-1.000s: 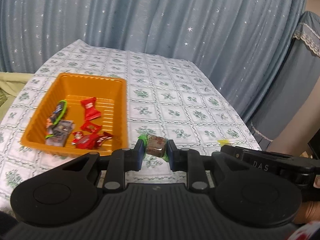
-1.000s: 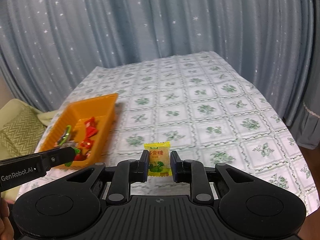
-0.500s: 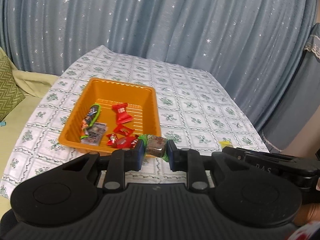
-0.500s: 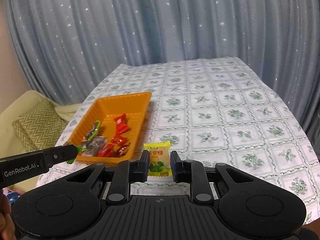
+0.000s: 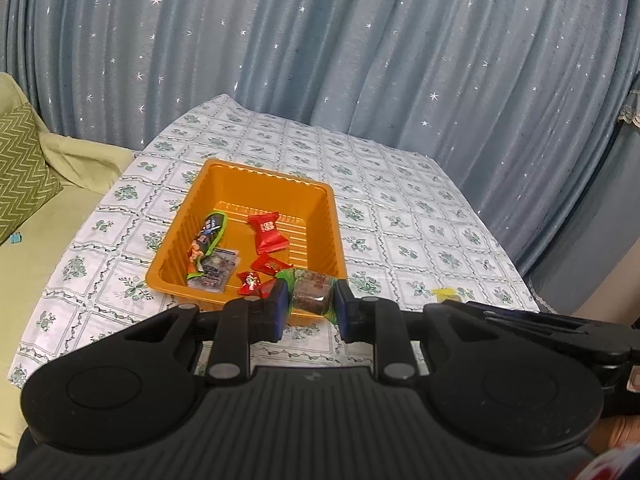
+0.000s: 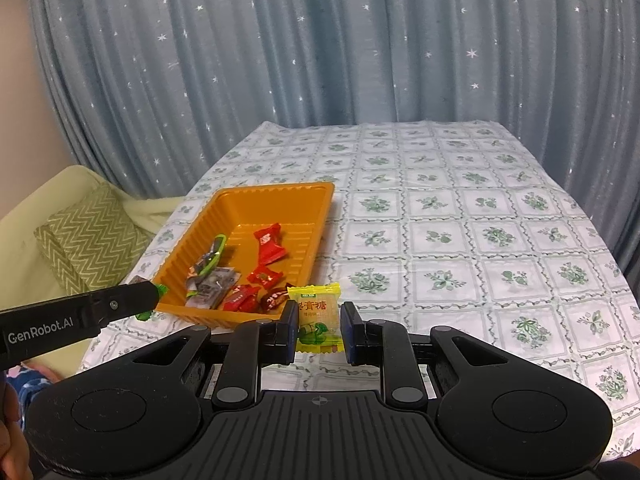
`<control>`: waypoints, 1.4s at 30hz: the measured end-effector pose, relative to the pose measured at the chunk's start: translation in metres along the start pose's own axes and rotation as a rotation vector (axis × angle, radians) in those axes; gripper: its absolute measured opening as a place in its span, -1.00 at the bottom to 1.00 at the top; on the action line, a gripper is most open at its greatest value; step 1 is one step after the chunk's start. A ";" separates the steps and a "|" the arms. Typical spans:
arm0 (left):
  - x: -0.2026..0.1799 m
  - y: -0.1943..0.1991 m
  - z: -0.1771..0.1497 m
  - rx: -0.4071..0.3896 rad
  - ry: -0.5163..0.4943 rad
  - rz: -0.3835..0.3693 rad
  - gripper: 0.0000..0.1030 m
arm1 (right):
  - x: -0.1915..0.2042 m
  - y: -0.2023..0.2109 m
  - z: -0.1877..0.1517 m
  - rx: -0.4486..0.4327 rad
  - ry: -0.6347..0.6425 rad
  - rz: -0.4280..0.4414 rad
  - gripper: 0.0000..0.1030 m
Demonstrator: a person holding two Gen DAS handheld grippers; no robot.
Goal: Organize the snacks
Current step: 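Carry the yellow packet and the green-wrapped candy over the orange tray, then lower both items into the tray and open both grippers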
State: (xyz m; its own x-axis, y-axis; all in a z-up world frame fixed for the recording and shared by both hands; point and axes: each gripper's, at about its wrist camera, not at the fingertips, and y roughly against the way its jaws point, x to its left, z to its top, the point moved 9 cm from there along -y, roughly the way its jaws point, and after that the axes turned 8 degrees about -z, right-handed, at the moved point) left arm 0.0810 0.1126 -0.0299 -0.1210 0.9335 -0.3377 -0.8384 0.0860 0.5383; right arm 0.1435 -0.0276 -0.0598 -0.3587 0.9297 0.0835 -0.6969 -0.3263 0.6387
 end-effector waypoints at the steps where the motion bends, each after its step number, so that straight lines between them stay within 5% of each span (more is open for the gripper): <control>1: 0.001 0.001 0.000 -0.002 0.002 0.002 -0.57 | 0.001 0.000 -0.001 0.000 0.002 0.002 -0.56; 24: 0.030 -0.008 0.007 0.001 0.024 0.034 -0.57 | 0.018 -0.024 0.005 0.019 0.030 0.034 -0.56; 42: 0.065 -0.065 0.045 0.025 0.016 0.053 -0.57 | 0.044 -0.084 0.040 0.036 0.073 0.070 -0.56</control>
State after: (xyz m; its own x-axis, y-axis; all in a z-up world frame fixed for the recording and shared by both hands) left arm 0.1514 0.1830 -0.0521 -0.1734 0.9312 -0.3205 -0.8172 0.0456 0.5746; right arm 0.2115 0.0481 -0.0791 -0.4509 0.8895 0.0741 -0.6463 -0.3826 0.6602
